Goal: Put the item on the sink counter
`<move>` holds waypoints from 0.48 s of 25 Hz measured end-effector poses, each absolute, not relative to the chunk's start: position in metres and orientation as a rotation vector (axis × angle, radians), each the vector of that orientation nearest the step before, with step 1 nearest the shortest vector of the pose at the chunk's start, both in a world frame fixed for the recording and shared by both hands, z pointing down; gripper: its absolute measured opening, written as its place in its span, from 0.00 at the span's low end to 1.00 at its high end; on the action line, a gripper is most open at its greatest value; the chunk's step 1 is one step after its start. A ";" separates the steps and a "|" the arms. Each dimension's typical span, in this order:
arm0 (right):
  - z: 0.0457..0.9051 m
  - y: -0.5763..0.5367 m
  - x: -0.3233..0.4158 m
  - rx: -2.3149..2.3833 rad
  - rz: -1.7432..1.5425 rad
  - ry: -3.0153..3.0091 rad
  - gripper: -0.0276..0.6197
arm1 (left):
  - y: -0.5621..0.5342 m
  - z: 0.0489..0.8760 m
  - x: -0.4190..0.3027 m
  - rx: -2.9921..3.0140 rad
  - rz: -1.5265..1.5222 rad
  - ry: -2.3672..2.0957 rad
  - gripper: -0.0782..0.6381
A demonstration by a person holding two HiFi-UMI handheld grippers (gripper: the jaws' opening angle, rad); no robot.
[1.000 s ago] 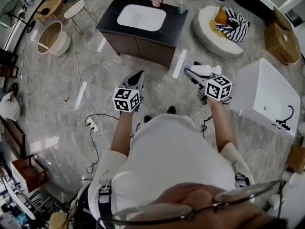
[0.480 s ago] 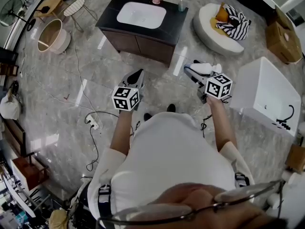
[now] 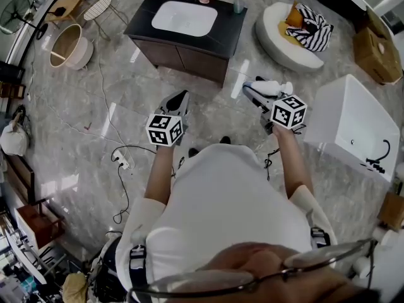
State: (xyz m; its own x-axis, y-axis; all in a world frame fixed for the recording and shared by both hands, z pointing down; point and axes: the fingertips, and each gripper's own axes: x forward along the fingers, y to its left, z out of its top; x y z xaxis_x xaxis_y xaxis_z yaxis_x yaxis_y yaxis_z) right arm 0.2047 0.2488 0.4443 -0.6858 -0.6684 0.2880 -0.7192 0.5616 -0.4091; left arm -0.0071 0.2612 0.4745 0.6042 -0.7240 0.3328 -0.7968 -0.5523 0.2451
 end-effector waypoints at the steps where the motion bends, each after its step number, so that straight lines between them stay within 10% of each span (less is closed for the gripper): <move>1: 0.445 0.248 0.207 1.193 0.771 -2.688 0.53 | 0.261 0.475 -0.004 2.462 0.274 -1.225 0.12; 12: 0.452 0.232 0.242 1.116 0.693 -2.688 0.53 | 0.260 0.482 0.039 2.432 0.283 -1.270 0.12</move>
